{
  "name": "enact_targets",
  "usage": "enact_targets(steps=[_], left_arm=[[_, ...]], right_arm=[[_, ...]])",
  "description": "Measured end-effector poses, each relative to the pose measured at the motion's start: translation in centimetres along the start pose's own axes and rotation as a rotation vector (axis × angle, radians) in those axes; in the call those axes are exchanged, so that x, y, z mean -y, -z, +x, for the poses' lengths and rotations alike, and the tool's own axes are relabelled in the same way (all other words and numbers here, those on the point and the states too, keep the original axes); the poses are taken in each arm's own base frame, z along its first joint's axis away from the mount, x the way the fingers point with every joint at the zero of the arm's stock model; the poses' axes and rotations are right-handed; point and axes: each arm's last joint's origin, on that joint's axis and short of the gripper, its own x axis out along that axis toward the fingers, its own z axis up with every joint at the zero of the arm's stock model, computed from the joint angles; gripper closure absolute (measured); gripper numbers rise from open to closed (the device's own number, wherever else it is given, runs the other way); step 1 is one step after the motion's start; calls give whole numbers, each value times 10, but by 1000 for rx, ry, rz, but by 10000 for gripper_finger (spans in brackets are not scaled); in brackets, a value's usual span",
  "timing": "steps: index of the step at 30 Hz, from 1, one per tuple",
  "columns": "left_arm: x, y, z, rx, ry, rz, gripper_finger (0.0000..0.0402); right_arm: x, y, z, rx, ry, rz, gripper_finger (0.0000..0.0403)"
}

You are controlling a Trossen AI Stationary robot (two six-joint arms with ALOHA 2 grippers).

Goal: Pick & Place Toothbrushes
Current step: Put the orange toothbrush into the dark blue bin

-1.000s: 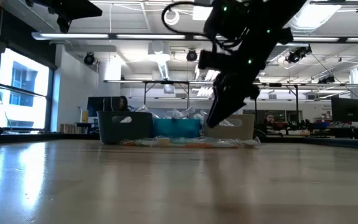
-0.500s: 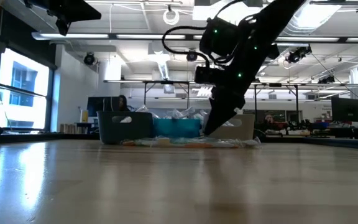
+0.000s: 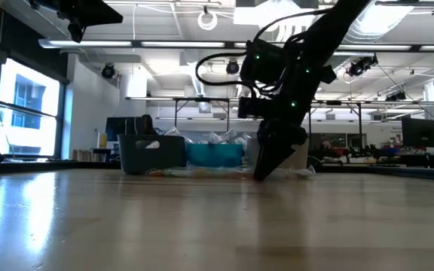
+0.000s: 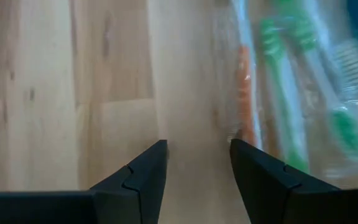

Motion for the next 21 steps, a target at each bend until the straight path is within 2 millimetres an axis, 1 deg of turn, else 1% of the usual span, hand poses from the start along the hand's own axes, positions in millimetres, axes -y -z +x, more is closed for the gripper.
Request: enact_targets(steps=[7,10,17,21], left_arm=[[0,0,0,0,0,0,396],[0,0,0,0,0,0,396],[0,0,0,-1,3,0,396],[0,0,0,-1,3,0,396]], right_arm=[[-5,1,-1,-5,-140,-3,257],[-8,0,-3,5,-115,-14,270],[-23,-9,-21,81,-154,-60,283],[-24,-13,-31,114,-46,-78,281]])
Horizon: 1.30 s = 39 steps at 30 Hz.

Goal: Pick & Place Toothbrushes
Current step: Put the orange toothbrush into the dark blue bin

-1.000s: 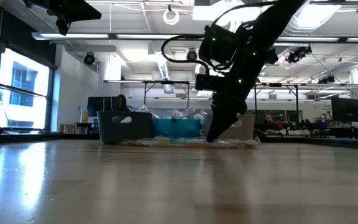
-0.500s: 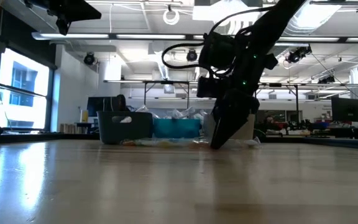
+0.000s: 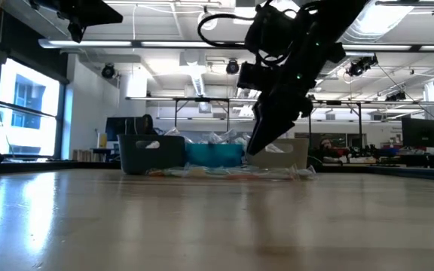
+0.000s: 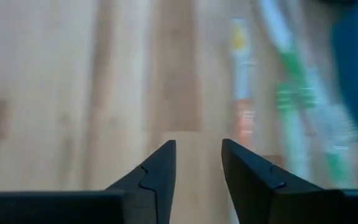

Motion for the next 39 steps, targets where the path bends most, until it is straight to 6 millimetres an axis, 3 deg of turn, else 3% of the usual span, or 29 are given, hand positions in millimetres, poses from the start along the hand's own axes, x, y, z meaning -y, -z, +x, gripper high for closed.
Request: enact_targets(steps=[4,17,33,39], left_arm=[[0,0,0,0,0,0,396],[0,0,0,-4,-2,1,396],[-1,3,0,-30,-10,6,396],[-1,6,0,-61,-16,13,396]], right_arm=[[8,1,0,-15,91,-25,275],[29,14,20,-88,51,12,273],[31,23,35,-140,30,-6,274],[31,23,36,-141,25,-21,293]])
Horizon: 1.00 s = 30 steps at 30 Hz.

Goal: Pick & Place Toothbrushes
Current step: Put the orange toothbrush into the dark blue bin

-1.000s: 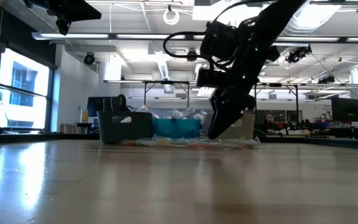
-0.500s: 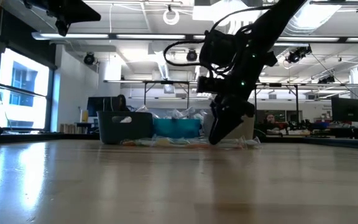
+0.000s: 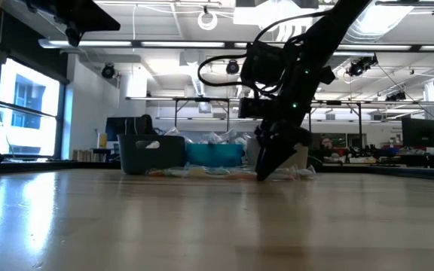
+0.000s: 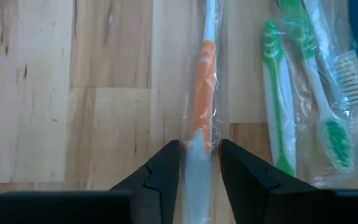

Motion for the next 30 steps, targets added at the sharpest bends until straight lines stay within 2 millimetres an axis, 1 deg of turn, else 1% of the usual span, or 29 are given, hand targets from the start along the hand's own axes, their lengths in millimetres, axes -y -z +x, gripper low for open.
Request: enact_targets(steps=[12,19,24,26,30], left_arm=[[0,1,0,-10,-2,1,396],[0,0,0,-4,-1,-80,396],[0,-1,0,5,1,-116,396],[0,-1,0,19,-16,-119,396],[-3,-3,0,56,-109,-122,396]], right_arm=[[-1,1,1,-4,-8,-18,382],[-1,0,-1,3,-10,-17,387],[-1,-2,-14,38,-56,-26,387],[0,-7,-25,85,-71,-41,388],[6,-15,-48,185,-110,-19,388]])
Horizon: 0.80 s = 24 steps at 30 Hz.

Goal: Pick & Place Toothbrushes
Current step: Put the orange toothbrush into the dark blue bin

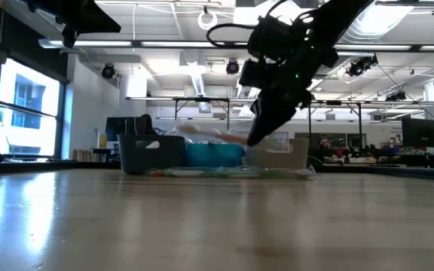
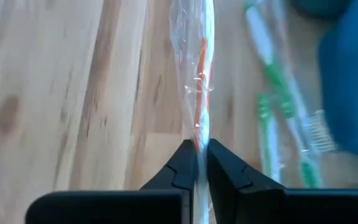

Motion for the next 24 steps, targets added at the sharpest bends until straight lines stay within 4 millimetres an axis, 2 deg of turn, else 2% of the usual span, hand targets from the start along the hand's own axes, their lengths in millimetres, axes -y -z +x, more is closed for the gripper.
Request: enact_targets(steps=[3,8,12,16,19,24], left_arm=[[-2,0,0,8,-50,29,396],[-2,0,0,6,-52,83,397],[-3,1,0,-2,-59,117,400],[-6,0,4,-21,-21,111,401],[-5,-2,15,-35,44,100,401],[-5,6,53,-11,156,79,401]], right_arm=[[5,-8,-17,81,8,42,388],[20,-30,-44,327,49,122,388],[37,-41,-54,506,85,226,388],[48,-47,-60,613,140,271,388],[54,-49,-63,660,172,284,388],[61,-51,-68,706,222,296,388]])
